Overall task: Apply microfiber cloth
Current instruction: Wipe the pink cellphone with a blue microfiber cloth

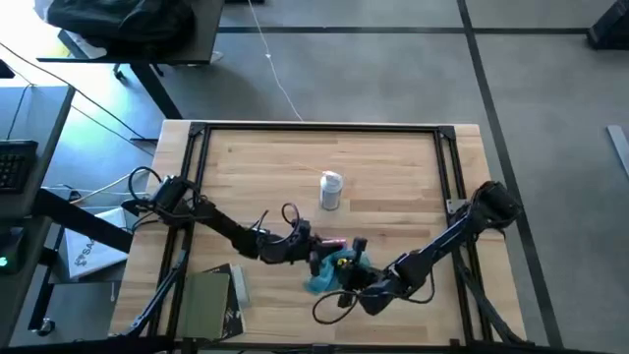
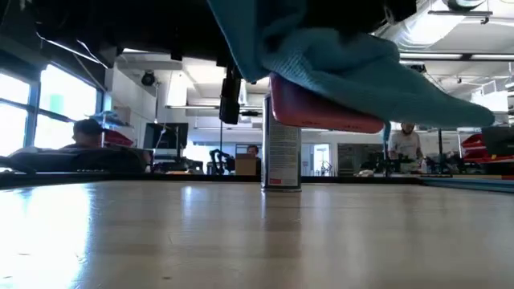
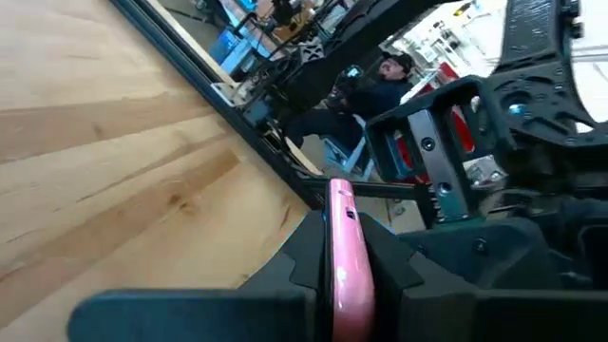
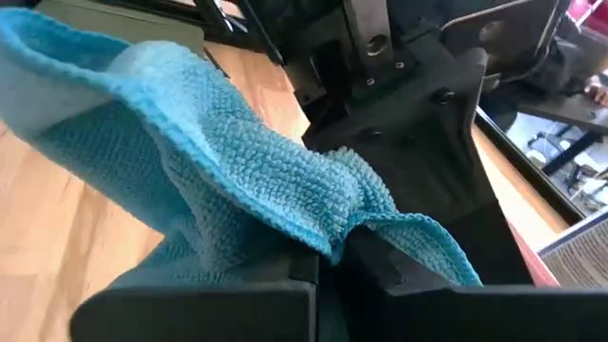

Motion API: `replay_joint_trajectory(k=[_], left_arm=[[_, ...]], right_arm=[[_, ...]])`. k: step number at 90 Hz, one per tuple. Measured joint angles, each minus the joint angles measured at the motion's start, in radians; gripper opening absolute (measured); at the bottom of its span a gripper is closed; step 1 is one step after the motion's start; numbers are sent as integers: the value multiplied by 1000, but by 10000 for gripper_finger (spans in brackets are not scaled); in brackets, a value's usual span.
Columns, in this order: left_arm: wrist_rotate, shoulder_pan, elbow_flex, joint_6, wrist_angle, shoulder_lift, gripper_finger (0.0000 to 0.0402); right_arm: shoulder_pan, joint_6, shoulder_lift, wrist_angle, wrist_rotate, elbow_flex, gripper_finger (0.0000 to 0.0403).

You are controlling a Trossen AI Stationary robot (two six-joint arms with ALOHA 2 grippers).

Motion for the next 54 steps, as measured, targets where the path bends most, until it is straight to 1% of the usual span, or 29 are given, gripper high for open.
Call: replay_joint_trajectory(k=[18,28,40,54], left_arm=[[9,1,2,17,29,0,15],[23,1,3,41,37,0,15],[28,1,3,70,55,0,15],[1,-2,3,-4,45,0,15]], right_arm=[[49,-93,-14,-23,169,-2,0],[73,-91,-33,-80,247,-3,0],[91,19,-74,-197,292,-3,0],[95,149,-140,-378,307,-3,0]])
